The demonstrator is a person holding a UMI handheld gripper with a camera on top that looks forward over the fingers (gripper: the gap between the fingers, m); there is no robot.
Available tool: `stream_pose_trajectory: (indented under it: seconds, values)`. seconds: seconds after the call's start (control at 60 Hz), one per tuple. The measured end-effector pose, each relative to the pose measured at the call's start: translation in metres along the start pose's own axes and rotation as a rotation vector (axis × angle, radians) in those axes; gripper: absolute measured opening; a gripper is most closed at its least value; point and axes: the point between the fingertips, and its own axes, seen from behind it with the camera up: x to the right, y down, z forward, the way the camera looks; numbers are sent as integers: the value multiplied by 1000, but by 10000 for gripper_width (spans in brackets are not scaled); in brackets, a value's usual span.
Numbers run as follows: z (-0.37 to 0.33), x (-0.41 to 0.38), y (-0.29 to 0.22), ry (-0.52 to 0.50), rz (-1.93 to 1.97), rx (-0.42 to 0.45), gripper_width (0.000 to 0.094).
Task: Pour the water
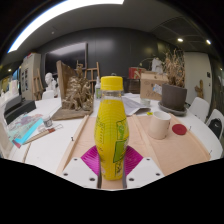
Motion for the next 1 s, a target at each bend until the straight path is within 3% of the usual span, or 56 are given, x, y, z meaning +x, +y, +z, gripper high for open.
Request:
stream_pose_trajectory:
  seconds: [0.217, 0.467, 0.567, 0.817, 1.0]
  values:
    - [-7, -4, -80, -130, 207, 58, 274]
    - [15, 17, -179, -428, 947, 23, 274]
    - [36, 35, -190, -531, 1250, -8, 270]
    - [77, 51, -187, -669, 1762, -130, 274]
    - [89, 56, -176, -688, 1919, -196, 273]
